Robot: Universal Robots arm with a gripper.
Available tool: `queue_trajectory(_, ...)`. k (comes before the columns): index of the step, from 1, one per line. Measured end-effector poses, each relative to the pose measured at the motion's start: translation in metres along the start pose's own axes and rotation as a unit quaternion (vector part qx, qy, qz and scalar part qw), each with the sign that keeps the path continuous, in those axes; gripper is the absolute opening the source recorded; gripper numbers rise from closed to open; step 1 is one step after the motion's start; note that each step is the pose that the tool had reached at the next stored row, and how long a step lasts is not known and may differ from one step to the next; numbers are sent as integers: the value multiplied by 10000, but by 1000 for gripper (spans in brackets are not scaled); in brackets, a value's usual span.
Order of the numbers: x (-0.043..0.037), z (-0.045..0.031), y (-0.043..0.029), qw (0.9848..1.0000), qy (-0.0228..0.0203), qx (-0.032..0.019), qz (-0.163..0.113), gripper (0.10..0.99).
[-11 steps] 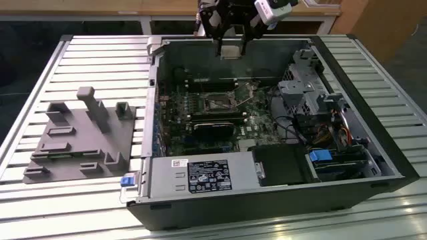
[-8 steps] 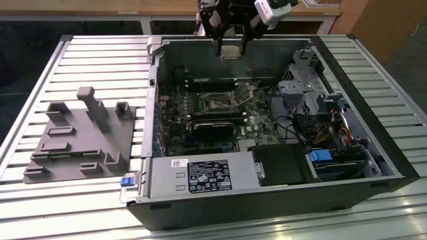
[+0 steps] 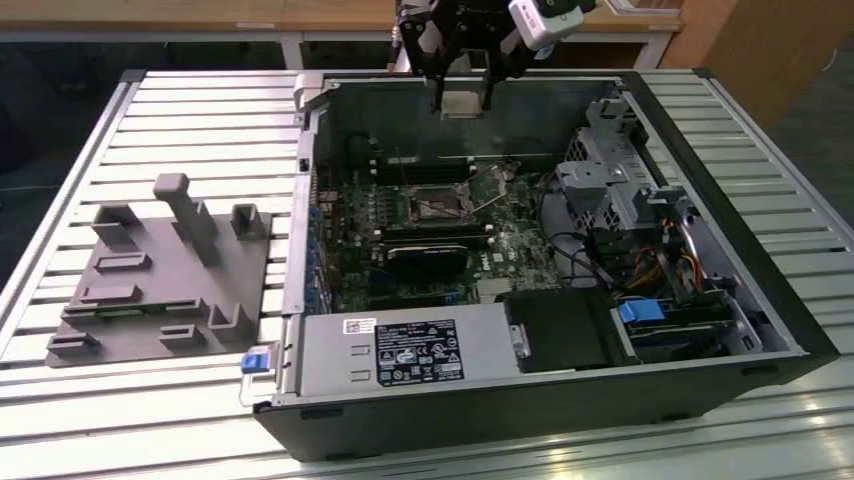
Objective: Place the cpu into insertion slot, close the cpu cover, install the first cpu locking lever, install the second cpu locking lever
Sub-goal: 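Place the cpu into insertion slot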
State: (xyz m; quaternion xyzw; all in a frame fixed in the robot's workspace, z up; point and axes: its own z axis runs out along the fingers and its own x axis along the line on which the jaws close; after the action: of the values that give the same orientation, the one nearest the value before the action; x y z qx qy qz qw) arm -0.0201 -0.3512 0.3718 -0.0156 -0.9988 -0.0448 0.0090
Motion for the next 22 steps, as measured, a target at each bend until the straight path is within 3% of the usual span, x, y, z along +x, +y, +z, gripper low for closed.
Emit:
queue_trajectory(16, 2, 0, 0, 9999, -13, -3, 141, 537)
queue_trajectory(22, 2, 1, 0, 9990, -39, -8, 435, 537)
